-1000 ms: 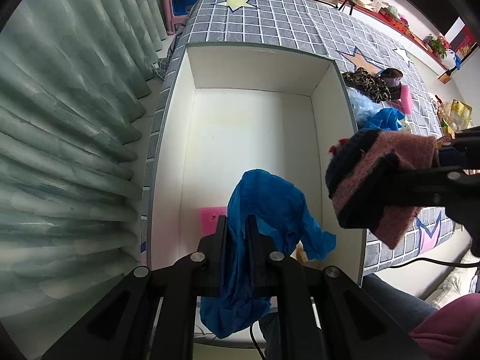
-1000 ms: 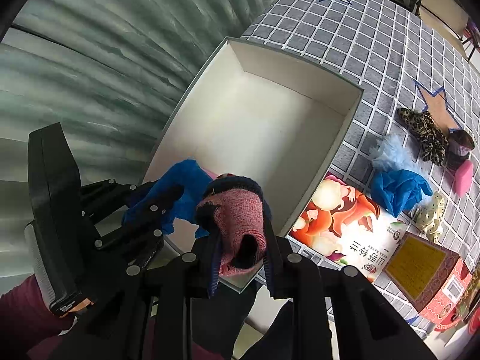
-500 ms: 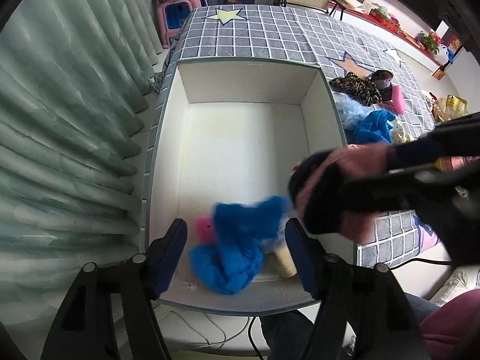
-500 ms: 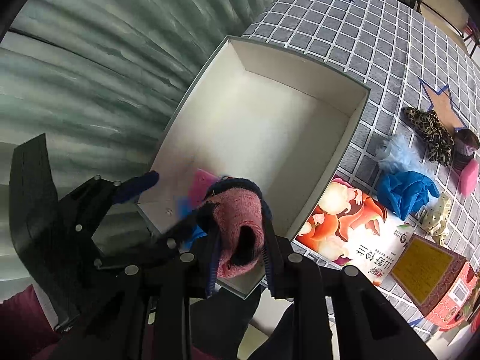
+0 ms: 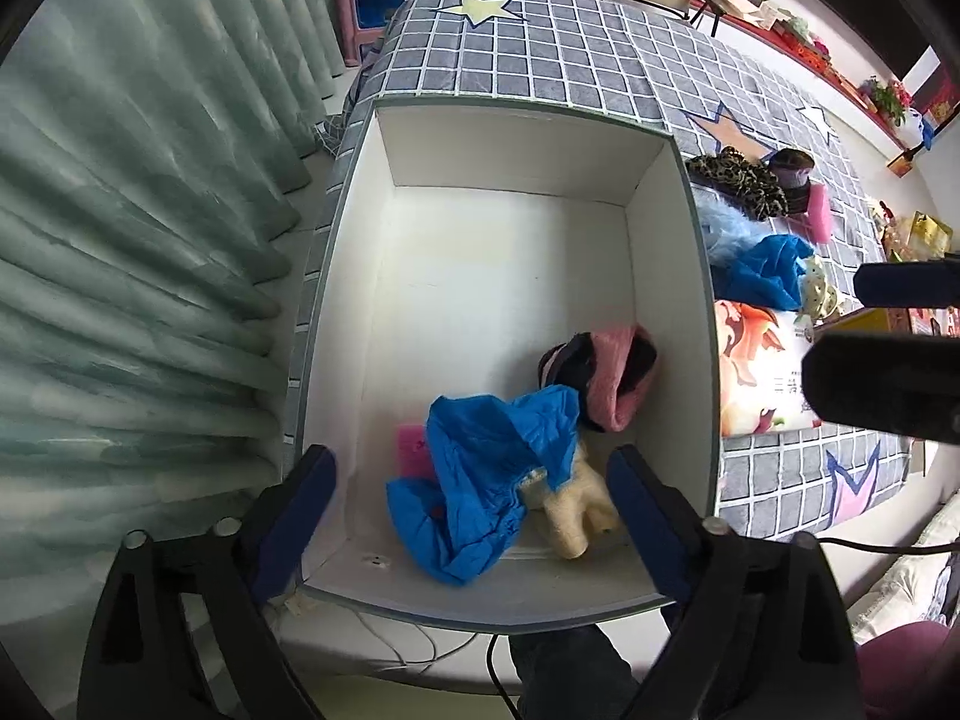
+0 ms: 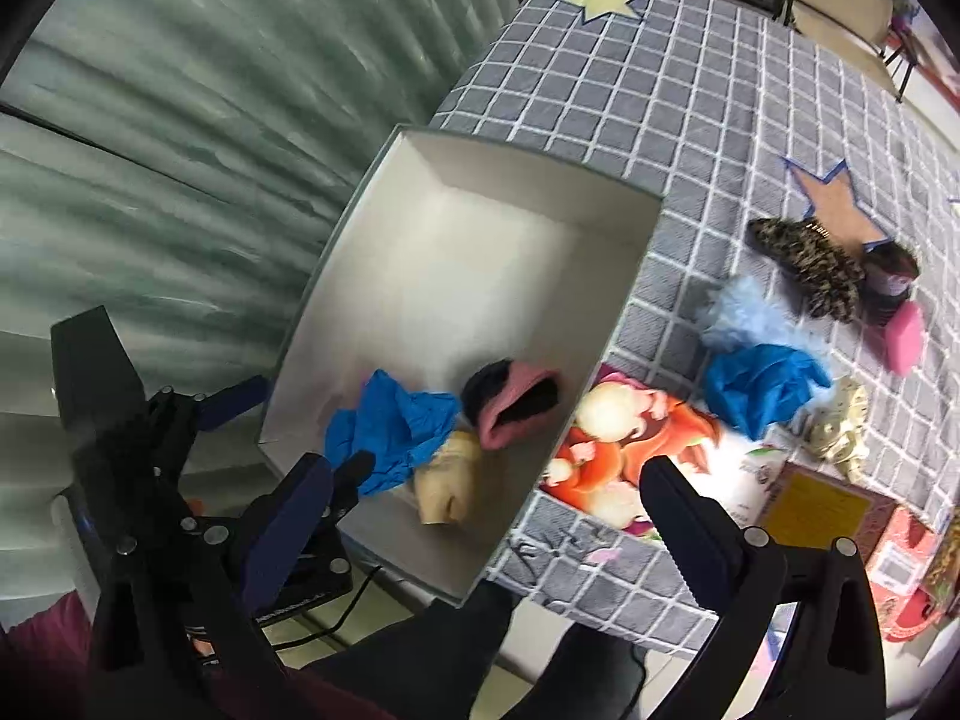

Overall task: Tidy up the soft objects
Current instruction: 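Drop the blue glove and sock into the box by opening both grippers, then move both grippers back to the pile toward the leopard-print cloth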

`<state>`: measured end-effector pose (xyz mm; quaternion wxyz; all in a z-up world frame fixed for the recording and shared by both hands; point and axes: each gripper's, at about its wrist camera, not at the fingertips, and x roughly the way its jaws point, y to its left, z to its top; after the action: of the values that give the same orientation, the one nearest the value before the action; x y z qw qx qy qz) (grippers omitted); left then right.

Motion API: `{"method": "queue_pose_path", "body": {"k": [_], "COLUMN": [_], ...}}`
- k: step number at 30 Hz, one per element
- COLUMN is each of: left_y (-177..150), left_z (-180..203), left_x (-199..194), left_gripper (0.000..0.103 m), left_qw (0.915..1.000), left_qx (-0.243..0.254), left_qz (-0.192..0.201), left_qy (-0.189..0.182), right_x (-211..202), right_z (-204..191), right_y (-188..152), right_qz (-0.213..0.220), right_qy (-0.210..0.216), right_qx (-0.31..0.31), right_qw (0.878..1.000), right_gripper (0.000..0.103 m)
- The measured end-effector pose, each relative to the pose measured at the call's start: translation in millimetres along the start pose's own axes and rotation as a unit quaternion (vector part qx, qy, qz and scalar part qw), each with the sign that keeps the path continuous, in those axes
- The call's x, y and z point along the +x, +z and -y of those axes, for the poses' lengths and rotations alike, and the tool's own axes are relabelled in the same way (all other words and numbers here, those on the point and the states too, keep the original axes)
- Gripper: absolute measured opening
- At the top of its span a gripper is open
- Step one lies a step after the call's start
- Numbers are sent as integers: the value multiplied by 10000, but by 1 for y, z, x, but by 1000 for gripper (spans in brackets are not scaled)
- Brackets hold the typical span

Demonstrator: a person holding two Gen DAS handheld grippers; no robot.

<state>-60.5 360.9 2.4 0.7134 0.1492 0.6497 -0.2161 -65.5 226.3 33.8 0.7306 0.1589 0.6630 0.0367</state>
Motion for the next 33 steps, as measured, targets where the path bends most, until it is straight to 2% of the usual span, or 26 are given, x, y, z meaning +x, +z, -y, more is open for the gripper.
{"method": "queue_pose_path", "body": {"k": [9, 14, 16, 18, 23, 28, 33], "left_y": [18, 36, 47, 57, 87, 124, 161], "left_z": [11, 18, 24, 33, 70, 120, 175], "left_x": [-9, -20, -27, -35, -44, -30, 4], "left_gripper": [99, 102, 102, 102, 102, 102, 102], "left_qw": [9998, 9987, 9972, 9956, 9930, 9892, 9864], "left_qx": [35, 96, 134, 218, 634, 1025, 1336], "left_qz": [-29, 83, 166, 301, 439, 291, 8], "left_qy": [-199, -494, -719, -858, -889, -1008, -956], "right_x": [-15, -37, -49, -63, -101, -125, -120], "right_z": [12, 34, 48, 65, 121, 193, 267], "right_y": [1, 4, 6, 6, 1, -9, -27], "right_qz": [158, 294, 329, 409, 650, 839, 764], "right_qy": [66, 229, 319, 336, 257, 64, 113], "right_qx": [72, 319, 466, 630, 1137, 1864, 2661], "right_qw": [9998, 9988, 9979, 9966, 9910, 9789, 9608], "right_gripper": [103, 103, 103, 103, 103, 103, 103]}}
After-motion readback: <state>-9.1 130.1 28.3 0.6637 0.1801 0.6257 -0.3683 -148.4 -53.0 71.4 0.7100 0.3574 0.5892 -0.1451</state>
